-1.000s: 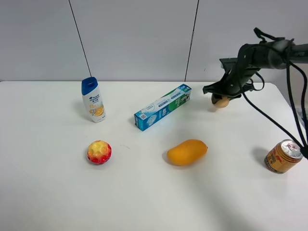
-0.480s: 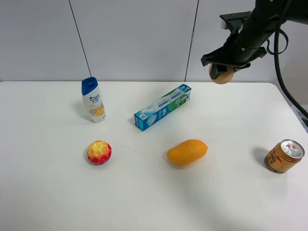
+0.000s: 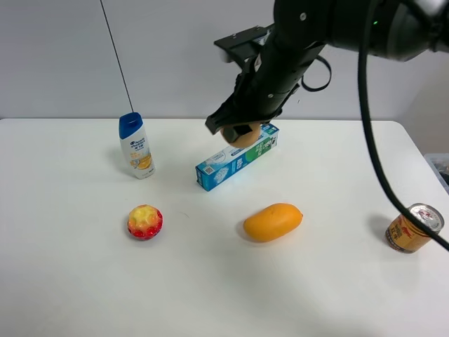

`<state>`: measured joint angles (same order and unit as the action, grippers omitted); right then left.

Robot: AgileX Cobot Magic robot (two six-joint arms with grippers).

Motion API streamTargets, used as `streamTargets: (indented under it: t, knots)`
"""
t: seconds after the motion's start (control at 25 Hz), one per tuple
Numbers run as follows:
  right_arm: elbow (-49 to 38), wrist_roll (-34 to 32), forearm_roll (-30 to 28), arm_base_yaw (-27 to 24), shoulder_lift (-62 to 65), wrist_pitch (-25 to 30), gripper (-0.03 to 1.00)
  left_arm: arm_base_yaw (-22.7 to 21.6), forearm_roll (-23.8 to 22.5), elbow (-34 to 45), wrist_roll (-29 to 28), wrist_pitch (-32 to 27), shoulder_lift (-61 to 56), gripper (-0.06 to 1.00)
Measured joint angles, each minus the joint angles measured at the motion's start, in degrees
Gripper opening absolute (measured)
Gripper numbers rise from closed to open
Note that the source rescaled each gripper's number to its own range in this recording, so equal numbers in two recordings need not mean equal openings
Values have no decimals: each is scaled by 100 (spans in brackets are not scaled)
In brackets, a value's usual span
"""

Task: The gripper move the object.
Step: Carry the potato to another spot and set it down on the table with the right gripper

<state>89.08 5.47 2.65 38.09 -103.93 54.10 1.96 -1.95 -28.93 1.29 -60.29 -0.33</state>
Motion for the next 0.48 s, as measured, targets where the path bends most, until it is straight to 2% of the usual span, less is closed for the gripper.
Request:
streamTargets:
  t: [0.2, 0.48]
  knots:
    - [0, 18, 5, 447, -491, 165, 0, 0, 0, 0, 0, 0, 0, 100]
    - [0, 18, 17, 466, -1180, 65, 0, 0, 0, 0, 0, 0, 0, 100]
